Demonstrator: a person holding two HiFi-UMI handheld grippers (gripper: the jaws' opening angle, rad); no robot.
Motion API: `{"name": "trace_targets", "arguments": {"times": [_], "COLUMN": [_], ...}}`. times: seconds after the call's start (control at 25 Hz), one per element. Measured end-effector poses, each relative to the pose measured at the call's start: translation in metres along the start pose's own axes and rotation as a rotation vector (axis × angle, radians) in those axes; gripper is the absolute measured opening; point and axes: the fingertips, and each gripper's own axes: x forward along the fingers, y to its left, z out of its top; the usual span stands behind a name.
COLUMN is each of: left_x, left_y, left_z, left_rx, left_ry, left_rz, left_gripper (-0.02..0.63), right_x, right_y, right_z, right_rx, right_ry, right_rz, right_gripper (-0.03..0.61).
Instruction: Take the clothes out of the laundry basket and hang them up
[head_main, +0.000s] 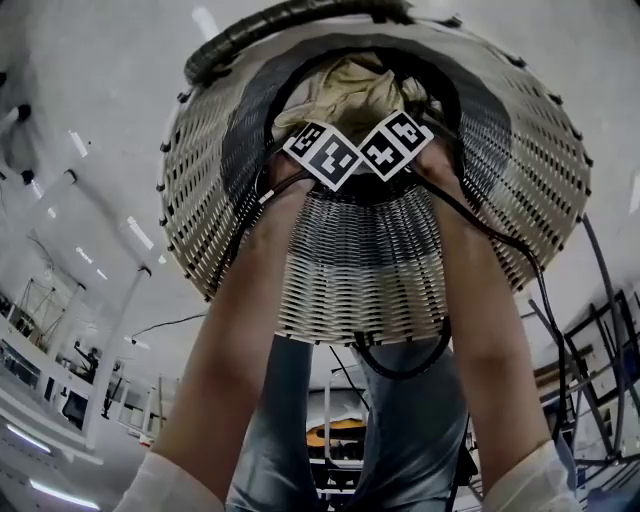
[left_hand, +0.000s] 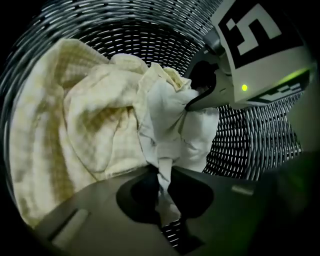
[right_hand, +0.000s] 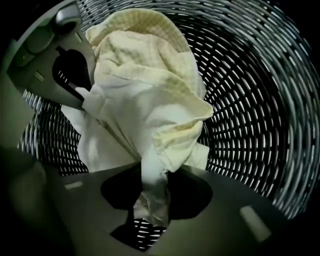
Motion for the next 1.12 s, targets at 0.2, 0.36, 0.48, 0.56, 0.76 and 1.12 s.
{"name": "trace_targets", "arguments": {"times": [0.2,0.36,0.48,0.56,0.76,1.12], "left_x": [-0.009,-0.022,-0.033,-0.041,-0.06,-0.129], "left_y": [-0.005,-0.009,-0.01,-0.01,-0.013,-0.023], "left_z": [0.003,0.006,0.009,0.01,0.008,0.014], "left_rx": [-0.043,-0.039,-0.044,-0.044,-0.072,-0.107], "left_ry": [-0.017,-0.03,-0.052,-0.07,-0.108,-0.226], "left_rz": [-0.019,-0.021,-0.025,-0.025,-0.024,-0.016], "left_gripper": [0.037,0.036,0.035,0.035,0.034,0.034], "right_x": [-0.016,-0.032,-0.044,-0.052,-0.079,-0.147], "right_y": [0.005,0.001,0.0,-0.001,0.003,0.015], "right_z": [-0.001,-0.002,-0.002,0.0,0.003,-0.023], "right_rx": [0.1,0.146,0.183,0.222,0.355,0.574], "right_ry": [-0.02,-0.04,-0.057,-0.074,-0.135,-0.182], "right_rz": [0.077,0.084,0.086,0.091,0.13,0.124], "right_gripper": [0.12,0.115,0.115,0.115,0.114,0.114]}}
